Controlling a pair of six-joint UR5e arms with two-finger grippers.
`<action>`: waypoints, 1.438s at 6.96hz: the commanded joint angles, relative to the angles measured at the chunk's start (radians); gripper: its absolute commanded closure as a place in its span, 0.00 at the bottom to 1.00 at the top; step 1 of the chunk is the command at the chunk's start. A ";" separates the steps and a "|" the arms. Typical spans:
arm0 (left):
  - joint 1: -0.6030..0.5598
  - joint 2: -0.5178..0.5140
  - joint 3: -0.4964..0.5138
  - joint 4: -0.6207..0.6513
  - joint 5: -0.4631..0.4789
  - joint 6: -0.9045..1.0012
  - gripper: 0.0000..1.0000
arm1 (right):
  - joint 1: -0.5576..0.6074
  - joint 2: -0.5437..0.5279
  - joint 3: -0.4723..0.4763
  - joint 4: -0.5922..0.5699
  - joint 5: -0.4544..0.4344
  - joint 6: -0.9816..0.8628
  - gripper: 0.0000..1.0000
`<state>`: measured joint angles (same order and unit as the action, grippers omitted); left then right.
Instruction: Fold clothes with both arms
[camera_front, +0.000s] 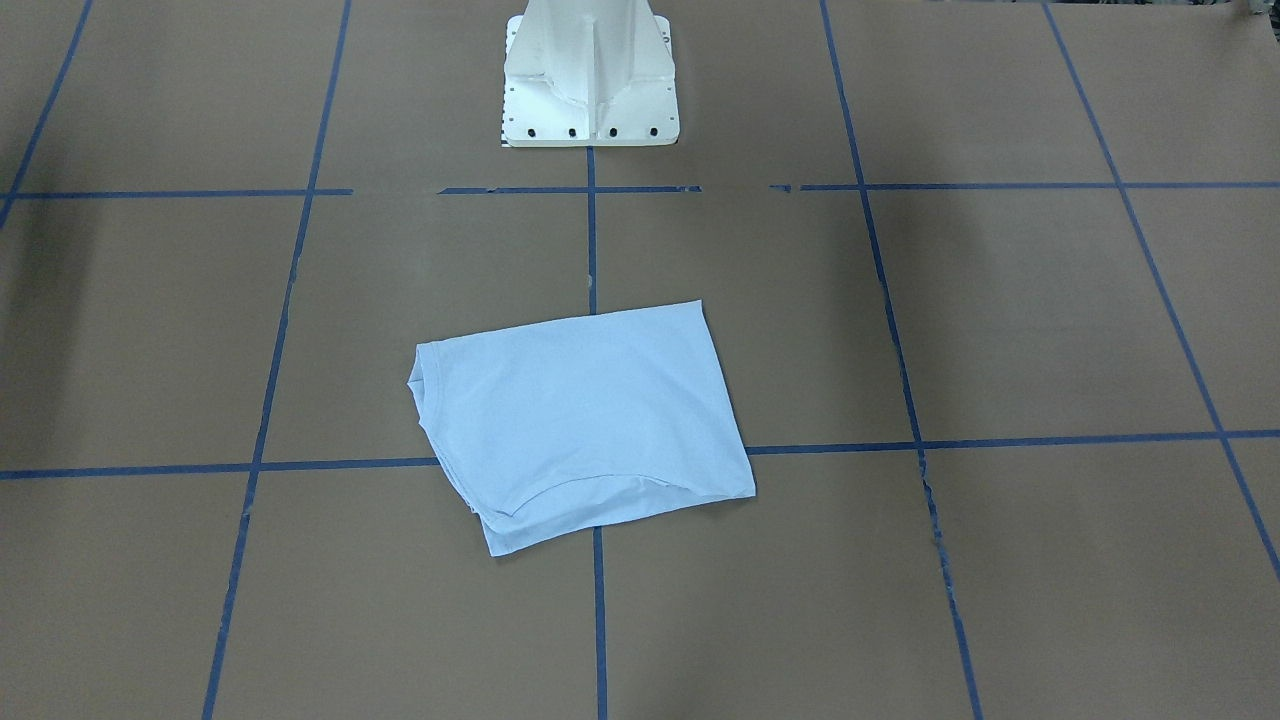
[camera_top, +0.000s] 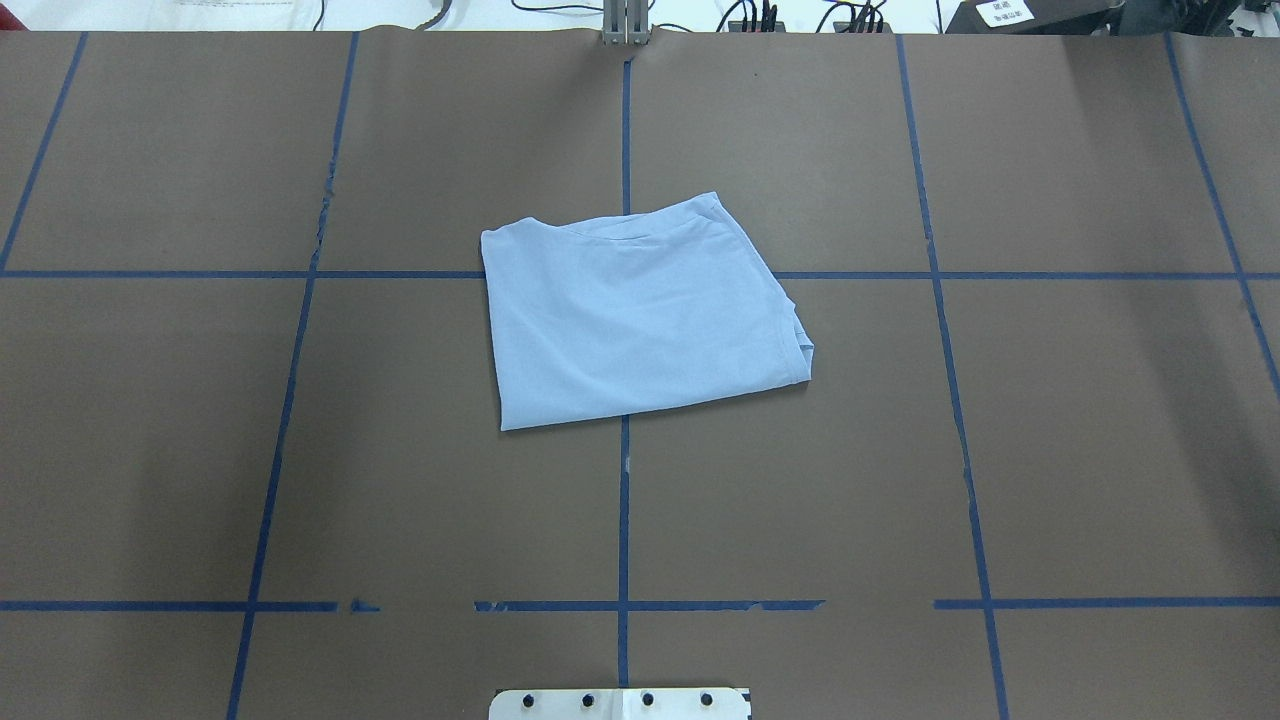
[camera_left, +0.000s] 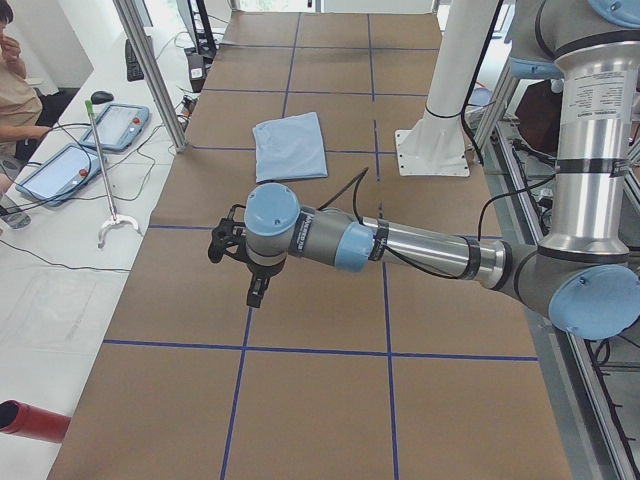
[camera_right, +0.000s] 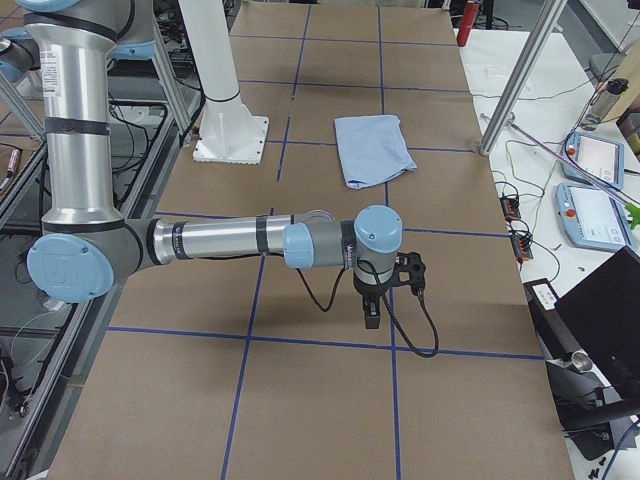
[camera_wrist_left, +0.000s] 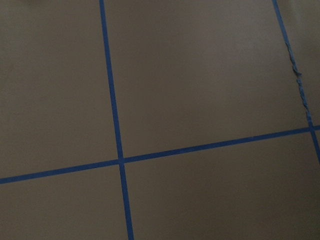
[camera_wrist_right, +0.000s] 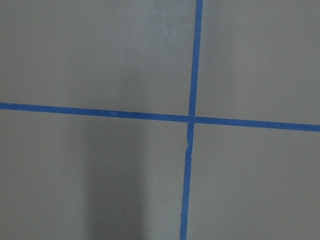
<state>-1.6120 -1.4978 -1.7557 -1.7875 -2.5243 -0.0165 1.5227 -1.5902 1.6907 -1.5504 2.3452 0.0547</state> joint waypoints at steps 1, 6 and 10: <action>0.023 0.033 0.068 -0.059 -0.008 0.003 0.00 | -0.018 -0.011 -0.051 0.010 0.009 0.010 0.00; 0.087 0.067 -0.013 0.117 0.285 0.001 0.00 | -0.062 0.009 -0.040 0.000 0.000 0.007 0.00; 0.092 0.054 -0.039 0.223 0.277 -0.002 0.00 | -0.062 0.003 -0.007 0.003 0.000 0.007 0.00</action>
<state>-1.5210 -1.4409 -1.7951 -1.5694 -2.2441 -0.0173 1.4600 -1.5849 1.6677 -1.5485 2.3456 0.0609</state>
